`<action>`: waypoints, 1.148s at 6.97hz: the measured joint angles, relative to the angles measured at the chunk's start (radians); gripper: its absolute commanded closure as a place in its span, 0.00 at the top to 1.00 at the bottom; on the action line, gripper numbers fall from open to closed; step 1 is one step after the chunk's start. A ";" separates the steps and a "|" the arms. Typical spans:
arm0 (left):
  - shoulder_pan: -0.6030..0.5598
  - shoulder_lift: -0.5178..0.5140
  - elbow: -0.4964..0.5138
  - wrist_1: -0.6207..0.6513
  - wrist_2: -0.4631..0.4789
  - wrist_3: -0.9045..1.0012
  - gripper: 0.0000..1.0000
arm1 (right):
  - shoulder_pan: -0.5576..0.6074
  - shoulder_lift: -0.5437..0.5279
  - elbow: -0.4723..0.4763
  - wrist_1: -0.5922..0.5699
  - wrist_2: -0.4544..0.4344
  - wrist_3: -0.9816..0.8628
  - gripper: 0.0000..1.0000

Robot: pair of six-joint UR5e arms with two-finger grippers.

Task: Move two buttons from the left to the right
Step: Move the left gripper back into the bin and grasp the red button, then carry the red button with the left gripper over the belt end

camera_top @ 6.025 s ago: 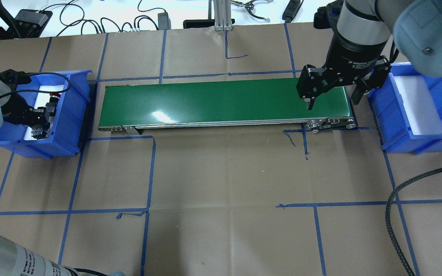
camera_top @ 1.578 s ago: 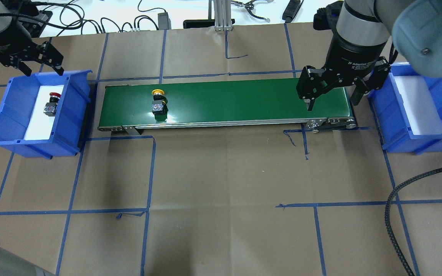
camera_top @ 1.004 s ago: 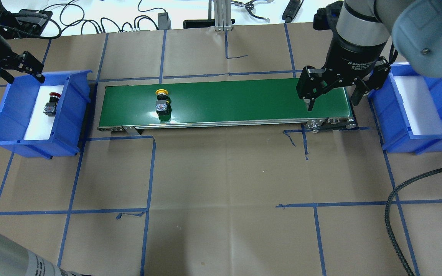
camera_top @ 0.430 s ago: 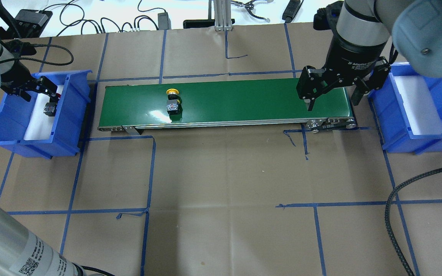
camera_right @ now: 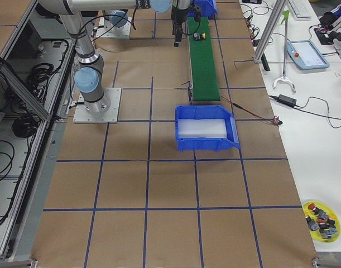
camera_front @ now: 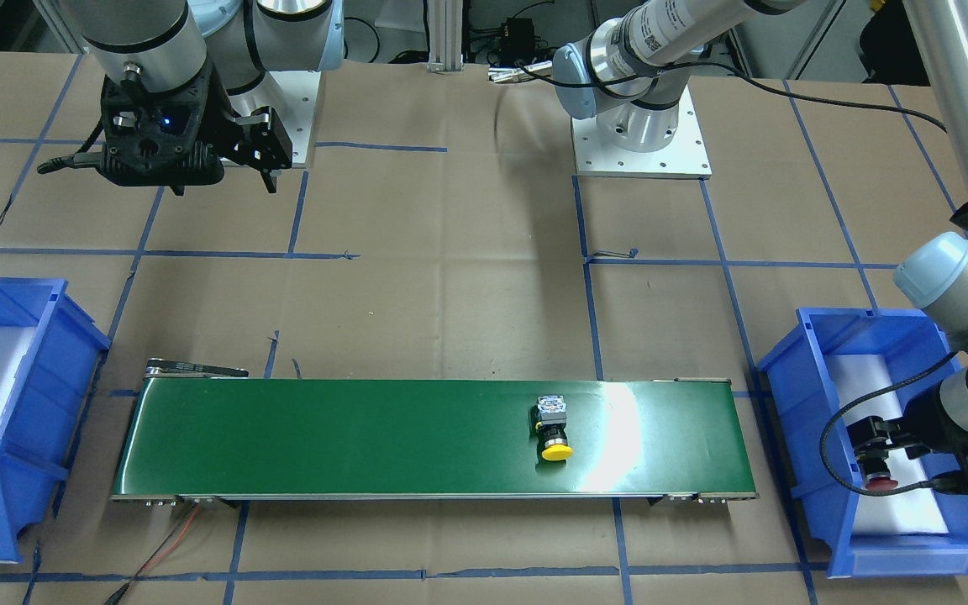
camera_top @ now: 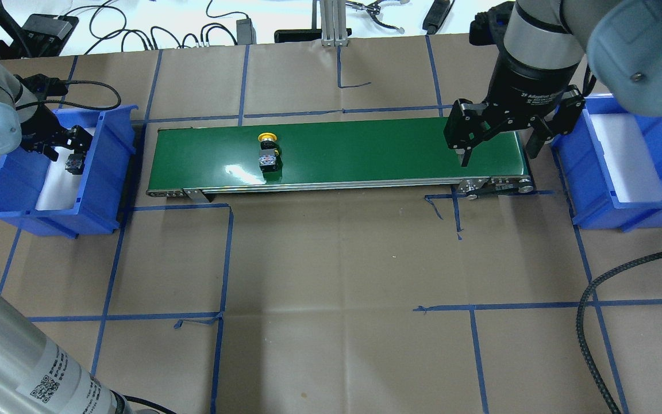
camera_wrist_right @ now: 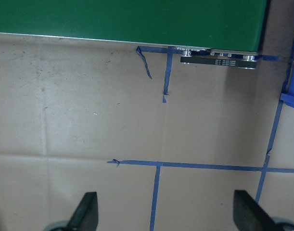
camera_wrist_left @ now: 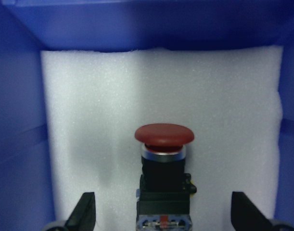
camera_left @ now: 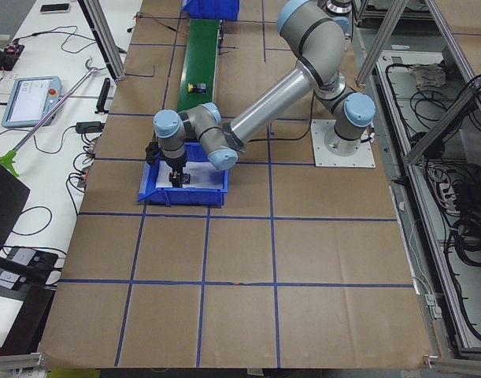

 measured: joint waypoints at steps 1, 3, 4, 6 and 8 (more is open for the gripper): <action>-0.001 -0.006 0.000 0.005 0.001 0.000 0.44 | 0.000 0.000 0.000 0.000 0.000 0.000 1.00; -0.001 -0.014 0.009 0.012 0.002 0.000 0.08 | 0.000 0.000 0.000 0.001 0.000 0.000 1.00; -0.001 -0.014 0.017 0.012 -0.001 -0.001 0.05 | 0.000 0.000 0.000 0.001 0.000 0.000 1.00; 0.000 0.009 0.034 -0.007 -0.004 0.002 0.05 | 0.000 0.000 0.000 0.001 0.000 0.000 1.00; 0.002 0.096 0.044 -0.101 0.002 0.005 0.05 | 0.000 0.000 0.000 0.001 0.000 0.000 1.00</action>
